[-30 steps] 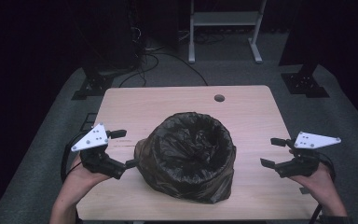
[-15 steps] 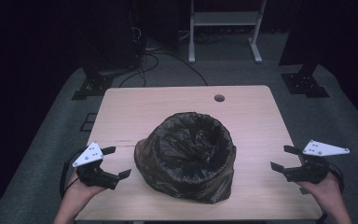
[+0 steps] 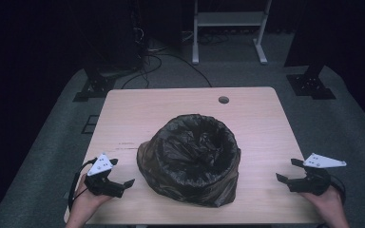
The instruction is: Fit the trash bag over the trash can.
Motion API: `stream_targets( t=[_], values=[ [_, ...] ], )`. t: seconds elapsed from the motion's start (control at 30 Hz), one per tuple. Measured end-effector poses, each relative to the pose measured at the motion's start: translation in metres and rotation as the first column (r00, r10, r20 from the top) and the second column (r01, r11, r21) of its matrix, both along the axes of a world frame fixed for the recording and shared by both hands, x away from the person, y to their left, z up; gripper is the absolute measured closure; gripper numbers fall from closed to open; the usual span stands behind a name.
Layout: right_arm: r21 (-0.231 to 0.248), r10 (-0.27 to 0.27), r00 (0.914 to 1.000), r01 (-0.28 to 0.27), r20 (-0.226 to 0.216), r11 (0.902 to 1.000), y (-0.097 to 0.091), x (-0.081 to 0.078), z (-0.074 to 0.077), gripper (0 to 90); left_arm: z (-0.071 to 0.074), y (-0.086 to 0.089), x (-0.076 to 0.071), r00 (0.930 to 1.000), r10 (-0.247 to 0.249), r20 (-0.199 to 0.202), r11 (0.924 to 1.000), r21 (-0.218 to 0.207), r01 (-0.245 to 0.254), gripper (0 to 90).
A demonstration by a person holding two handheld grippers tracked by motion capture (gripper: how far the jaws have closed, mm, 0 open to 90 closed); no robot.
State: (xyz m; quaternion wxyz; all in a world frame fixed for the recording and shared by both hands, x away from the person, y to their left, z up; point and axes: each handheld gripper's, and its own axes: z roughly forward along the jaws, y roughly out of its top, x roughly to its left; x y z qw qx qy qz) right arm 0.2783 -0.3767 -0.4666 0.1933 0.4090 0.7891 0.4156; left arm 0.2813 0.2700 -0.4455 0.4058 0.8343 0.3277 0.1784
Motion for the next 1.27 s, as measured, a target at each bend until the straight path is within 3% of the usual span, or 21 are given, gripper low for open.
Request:
stream_targets(
  t=[0.27,0.7,0.9,1.27],
  values=[
    [-0.035,-0.02,0.9995,0.019,-0.024,0.9992,0.0,0.003,-0.014,9.8,-0.02,-0.003,0.004,0.999,0.007,-0.044,0.9986,0.053,-0.005,0.0],
    [-0.097,-0.015,0.9984,0.01,-0.054,0.9952,0.007,0.006,-0.02,9.8,-0.034,-0.008,0.005,0.9962,-0.003,-0.087,0.9942,0.107,0.013,0.0],
    [-0.108,-0.008,0.9969,-0.001,-0.078,0.9941,0.009,0.007,-0.021,9.9,-0.038,-0.006,0.004,0.9955,0.002,-0.095,0.9971,0.075,0.005,0.0],
    [-0.1,-0.018,0.9955,0.009,-0.093,0.995,0.011,0.003,-0.021,9.9,-0.038,-0.006,0.004,0.9952,0.005,-0.098,0.9973,0.074,0.002,0.0]
  ],
)
